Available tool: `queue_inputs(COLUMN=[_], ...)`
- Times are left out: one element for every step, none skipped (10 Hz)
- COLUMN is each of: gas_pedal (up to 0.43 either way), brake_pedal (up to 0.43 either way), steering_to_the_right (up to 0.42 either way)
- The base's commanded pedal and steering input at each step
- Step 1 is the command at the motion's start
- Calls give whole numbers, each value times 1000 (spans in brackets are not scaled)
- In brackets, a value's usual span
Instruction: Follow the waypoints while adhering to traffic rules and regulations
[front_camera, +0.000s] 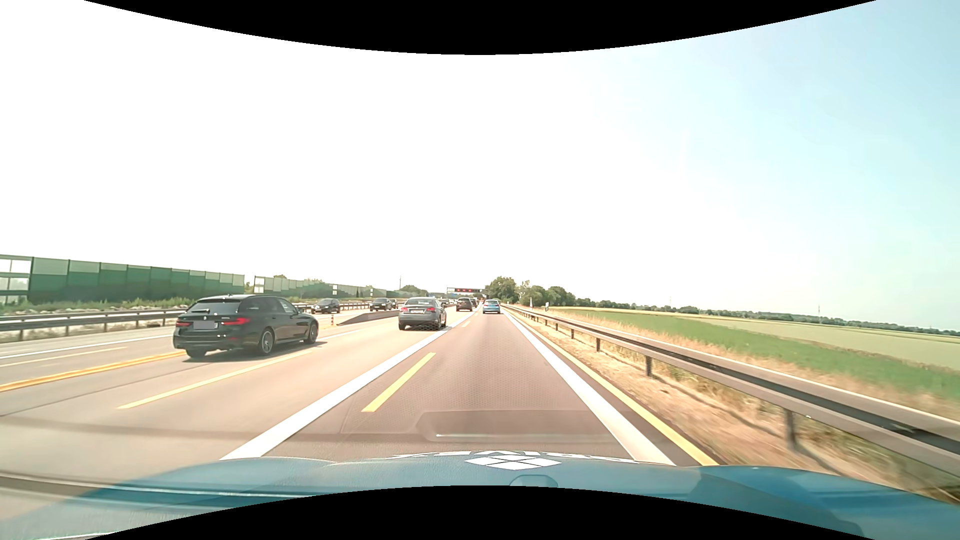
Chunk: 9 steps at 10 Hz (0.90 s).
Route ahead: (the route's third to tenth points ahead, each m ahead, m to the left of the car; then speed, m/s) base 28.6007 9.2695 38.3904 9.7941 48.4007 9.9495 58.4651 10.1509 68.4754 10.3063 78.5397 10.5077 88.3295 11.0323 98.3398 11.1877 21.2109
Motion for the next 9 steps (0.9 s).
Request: queue_inputs(gas_pedal=[150, 130, 130, 130, 130, 130, 130, 118, 118], brake_pedal=[0, 0, 0, 0, 0, 0, 0, 0, 0], steering_to_the_right=[-1, -1, -1, -2, -2, -1, -1, -1, -1])
